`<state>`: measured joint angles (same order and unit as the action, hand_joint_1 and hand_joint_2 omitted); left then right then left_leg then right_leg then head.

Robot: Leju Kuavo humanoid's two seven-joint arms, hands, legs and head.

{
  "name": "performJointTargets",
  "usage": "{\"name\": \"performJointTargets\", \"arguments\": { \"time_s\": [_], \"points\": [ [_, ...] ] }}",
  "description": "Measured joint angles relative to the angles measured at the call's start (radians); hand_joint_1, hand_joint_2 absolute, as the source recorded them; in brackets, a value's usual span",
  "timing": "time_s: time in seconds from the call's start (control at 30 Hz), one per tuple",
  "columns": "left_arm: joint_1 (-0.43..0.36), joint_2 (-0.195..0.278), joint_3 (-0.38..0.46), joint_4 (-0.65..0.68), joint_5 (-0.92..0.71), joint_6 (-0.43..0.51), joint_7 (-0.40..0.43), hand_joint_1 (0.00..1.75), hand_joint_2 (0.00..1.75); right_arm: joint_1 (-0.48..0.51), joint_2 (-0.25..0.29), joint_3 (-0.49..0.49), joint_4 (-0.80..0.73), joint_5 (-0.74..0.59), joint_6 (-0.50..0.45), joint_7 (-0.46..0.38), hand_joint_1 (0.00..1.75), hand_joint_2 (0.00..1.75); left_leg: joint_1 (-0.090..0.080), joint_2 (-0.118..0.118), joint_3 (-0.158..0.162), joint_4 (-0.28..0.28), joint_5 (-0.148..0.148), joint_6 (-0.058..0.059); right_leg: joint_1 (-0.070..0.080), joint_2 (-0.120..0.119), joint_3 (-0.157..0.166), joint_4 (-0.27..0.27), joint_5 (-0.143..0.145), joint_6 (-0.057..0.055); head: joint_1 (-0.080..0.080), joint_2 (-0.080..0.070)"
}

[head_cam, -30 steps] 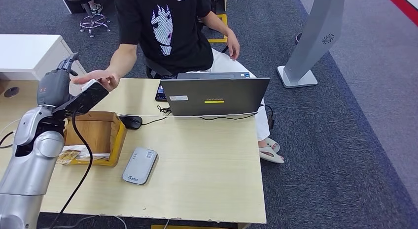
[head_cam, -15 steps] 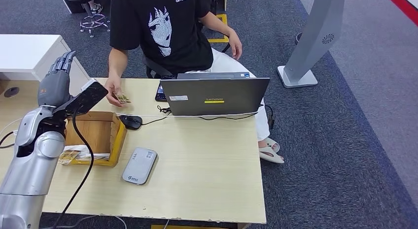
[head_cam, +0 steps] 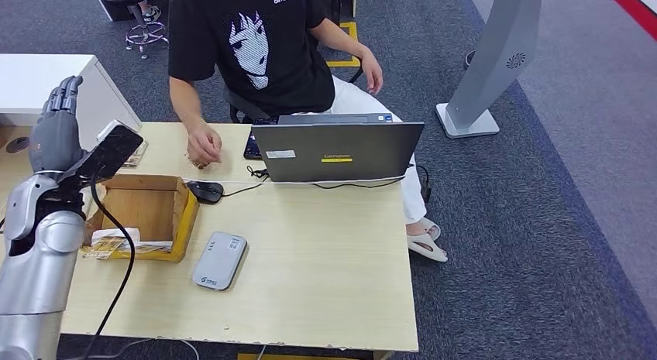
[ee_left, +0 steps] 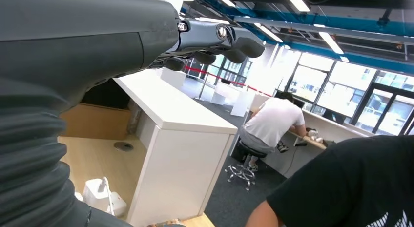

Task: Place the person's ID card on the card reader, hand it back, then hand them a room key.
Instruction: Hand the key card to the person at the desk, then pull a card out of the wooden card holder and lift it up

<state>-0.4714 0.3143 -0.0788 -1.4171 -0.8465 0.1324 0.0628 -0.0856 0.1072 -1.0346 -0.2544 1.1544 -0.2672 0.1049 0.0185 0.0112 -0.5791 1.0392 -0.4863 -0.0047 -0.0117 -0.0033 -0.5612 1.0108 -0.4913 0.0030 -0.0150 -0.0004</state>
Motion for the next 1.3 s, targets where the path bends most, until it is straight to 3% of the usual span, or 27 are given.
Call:
{"name": "performJointTargets", "arguments": {
  "time_s": [0.17, 0.33, 0.53, 0.9, 1.1, 1.2, 1.3],
  "points": [
    [0.072, 0.054, 0.045, -0.082, 0.070, -0.110, -0.031, 0.00, 1.75, 0.001, 0.000, -0.006, 0.000, -0.015, 0.001, 0.000, 0.00, 1.75, 0.000, 0.001, 0.000, 0.000, 0.000, 0.000, 0.000, 0.001, 0.000, 0.000, 0.000, 0.000, 0.000, 0.000],
    [0.220, 0.190, 0.104, -0.232, 0.210, -0.294, -0.046, 0.00, 1.75, 0.009, 0.000, -0.030, 0.000, -0.042, 0.001, 0.000, 0.00, 1.75, 0.000, 0.004, -0.001, -0.001, -0.001, -0.001, 0.000, 0.004, -0.002, 0.001, 0.000, 0.000, 0.000, 0.000],
    [0.456, 0.309, 0.233, -0.422, 0.307, -0.368, -0.089, 0.00, 1.75, 0.017, 0.004, -0.062, 0.000, -0.062, 0.000, -0.005, 0.00, 1.75, 0.000, 0.004, -0.001, -0.002, -0.001, -0.001, 0.000, 0.003, -0.003, 0.000, -0.002, 0.000, 0.000, 0.000],
    [0.786, 0.490, 0.409, -0.662, 0.401, -0.510, -0.127, 0.00, 1.75, 0.018, 0.009, -0.111, 0.000, -0.088, -0.004, -0.008, 0.00, 1.75, 0.001, 0.002, -0.002, -0.002, -0.001, -0.001, 0.001, 0.002, -0.002, 0.000, -0.002, -0.001, 0.000, 0.000],
    [1.007, 0.567, 0.607, -0.823, 0.489, -0.631, -0.128, 0.00, 1.75, 0.018, 0.010, -0.129, 0.000, -0.090, 0.003, -0.008, 0.00, 1.75, 0.001, 0.001, -0.002, -0.002, -0.001, -0.001, 0.002, 0.001, -0.002, 0.000, -0.002, -0.001, 0.000, 0.000],
    [1.089, 0.579, 0.701, -0.879, 0.509, -0.669, -0.117, 0.00, 1.75, 0.018, 0.010, -0.133, 0.000, -0.087, 0.005, -0.008, 0.00, 1.75, 0.001, 0.001, -0.002, -0.002, -0.001, -0.001, 0.002, 0.000, -0.002, 0.000, -0.002, -0.001, 0.000, 0.000],
    [1.148, 0.581, 0.744, -0.899, 0.478, -0.654, -0.115, 0.00, 1.75, 0.018, 0.011, -0.134, 0.000, -0.082, 0.006, -0.008, 0.00, 1.75, 0.001, 0.000, -0.002, -0.002, -0.001, -0.002, 0.002, -0.001, -0.002, 0.000, -0.003, -0.002, 0.000, 0.000]
  ]
}}
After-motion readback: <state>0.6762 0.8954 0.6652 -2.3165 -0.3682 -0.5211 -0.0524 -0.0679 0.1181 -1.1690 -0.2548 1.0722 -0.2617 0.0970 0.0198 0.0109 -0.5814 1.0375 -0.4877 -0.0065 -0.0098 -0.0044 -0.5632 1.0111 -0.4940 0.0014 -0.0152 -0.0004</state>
